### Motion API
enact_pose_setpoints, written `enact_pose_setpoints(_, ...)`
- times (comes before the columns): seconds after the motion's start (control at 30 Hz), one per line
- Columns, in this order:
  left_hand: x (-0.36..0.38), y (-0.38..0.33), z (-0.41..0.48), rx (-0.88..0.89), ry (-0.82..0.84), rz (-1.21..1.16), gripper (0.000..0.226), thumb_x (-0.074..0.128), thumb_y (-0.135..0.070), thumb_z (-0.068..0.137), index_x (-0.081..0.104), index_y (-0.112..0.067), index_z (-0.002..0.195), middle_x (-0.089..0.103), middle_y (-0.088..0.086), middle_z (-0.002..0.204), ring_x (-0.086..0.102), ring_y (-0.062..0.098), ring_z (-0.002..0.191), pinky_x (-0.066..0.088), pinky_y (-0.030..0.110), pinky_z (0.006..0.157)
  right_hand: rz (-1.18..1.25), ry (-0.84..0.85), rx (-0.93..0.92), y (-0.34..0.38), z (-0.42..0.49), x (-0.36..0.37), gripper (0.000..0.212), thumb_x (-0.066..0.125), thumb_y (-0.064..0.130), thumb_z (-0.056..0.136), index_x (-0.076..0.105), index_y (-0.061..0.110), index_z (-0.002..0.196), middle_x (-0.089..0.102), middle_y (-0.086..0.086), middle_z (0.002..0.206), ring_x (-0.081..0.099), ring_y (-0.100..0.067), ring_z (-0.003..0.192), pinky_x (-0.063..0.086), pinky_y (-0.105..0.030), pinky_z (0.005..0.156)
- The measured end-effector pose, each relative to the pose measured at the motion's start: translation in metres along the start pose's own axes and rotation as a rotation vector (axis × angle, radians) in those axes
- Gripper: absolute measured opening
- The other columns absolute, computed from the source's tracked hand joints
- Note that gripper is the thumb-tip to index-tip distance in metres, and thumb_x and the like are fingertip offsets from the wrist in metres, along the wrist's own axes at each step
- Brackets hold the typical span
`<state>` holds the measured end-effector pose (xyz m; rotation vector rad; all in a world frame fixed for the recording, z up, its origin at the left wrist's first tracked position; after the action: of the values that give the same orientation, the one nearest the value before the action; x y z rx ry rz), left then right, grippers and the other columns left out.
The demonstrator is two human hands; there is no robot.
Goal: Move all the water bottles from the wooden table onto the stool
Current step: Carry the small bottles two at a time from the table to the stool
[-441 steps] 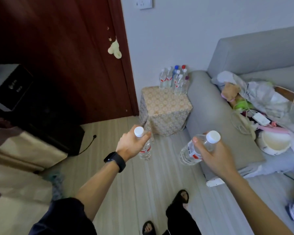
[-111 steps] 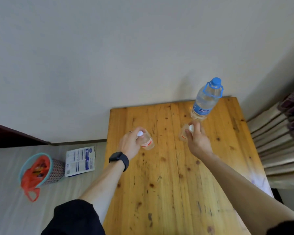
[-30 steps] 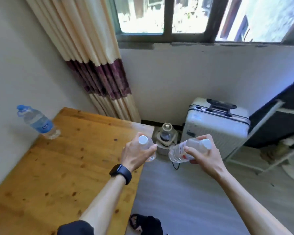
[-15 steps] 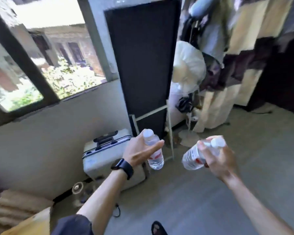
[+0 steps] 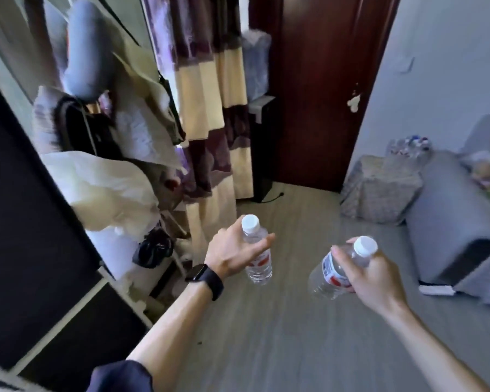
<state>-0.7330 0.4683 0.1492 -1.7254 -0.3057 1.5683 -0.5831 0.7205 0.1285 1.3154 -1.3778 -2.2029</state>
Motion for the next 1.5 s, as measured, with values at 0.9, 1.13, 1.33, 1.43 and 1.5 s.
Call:
enact_pose_setpoints(0.9, 0.353, -0.293, 0.454, 0.153, 0.363, 0.031, 0.057, 0.053, -0.086, 0.067, 0.059, -0.036, 0.095, 0.069, -0.014, 0.086, 0.066, 0.016, 0.087, 0.058, 0.039, 0.081, -0.118, -0.272, 0.258, -0.234, 0.459, -0.188, 0.052, 0.066, 0.063, 0.079, 0.057, 0.018, 0.102, 0.07, -0.004, 0.085, 0.064, -0.034, 0.093, 0.052, -0.038, 0.078)
enact_pose_setpoints(1.13, 0.42, -0.334, 0.583, 0.159, 0.38, -0.011, 0.064, 0.05, -0.09, 0.063, 0.06, -0.039, 0.1, 0.07, -0.014, 0.09, 0.067, 0.014, 0.089, 0.058, 0.04, 0.083, -0.121, -0.278, 0.258, -0.276, 0.593, -0.202, 0.056, 0.058, 0.072, 0.072, 0.054, 0.021, 0.095, 0.068, 0.001, 0.081, 0.063, -0.034, 0.087, 0.052, -0.038, 0.075)
enact_pose_setpoints(1.33, 0.469, -0.381, 0.709, 0.21, 0.403, -0.006, 0.053, 0.058, -0.083, 0.072, 0.055, -0.038, 0.1, 0.069, -0.012, 0.094, 0.066, 0.018, 0.093, 0.056, 0.038, 0.084, -0.148, -0.316, 0.301, -0.304, 0.716, -0.22, 0.04, 0.068, 0.056, 0.081, 0.055, 0.022, 0.094, 0.069, -0.002, 0.082, 0.064, -0.034, 0.087, 0.051, -0.039, 0.073)
enact_pose_setpoints(1.43, 0.493, -0.408, 0.767, 0.217, 0.413, -0.064, 0.051, 0.061, -0.08, 0.073, 0.056, -0.036, 0.099, 0.07, -0.012, 0.094, 0.066, 0.016, 0.094, 0.056, 0.038, 0.085, -0.125, -0.35, 0.321, -0.323, 0.775, -0.232, 0.055, 0.061, 0.071, 0.074, 0.057, 0.023, 0.099, 0.071, -0.002, 0.086, 0.066, -0.031, 0.088, 0.055, -0.041, 0.075)
enact_pose_setpoints(1.5, 0.512, -0.423, 0.798, 0.23, 0.45, -0.053, 0.052, 0.06, -0.079, 0.075, 0.055, -0.034, 0.1, 0.069, -0.011, 0.094, 0.065, 0.016, 0.093, 0.055, 0.035, 0.084, -0.131, -0.357, 0.333, -0.339, 0.808, -0.24, 0.066, 0.055, 0.079, 0.068, 0.058, 0.021, 0.099, 0.071, -0.001, 0.084, 0.067, -0.03, 0.085, 0.056, -0.042, 0.073)
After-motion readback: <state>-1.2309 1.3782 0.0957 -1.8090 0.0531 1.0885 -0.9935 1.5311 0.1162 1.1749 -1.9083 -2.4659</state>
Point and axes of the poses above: each hand's wrist, its own z-axis towards the middle knuckle, its own x-axis out of the palm, y = z × x, the point moved 5 cm from there along z, towards the middle knuckle
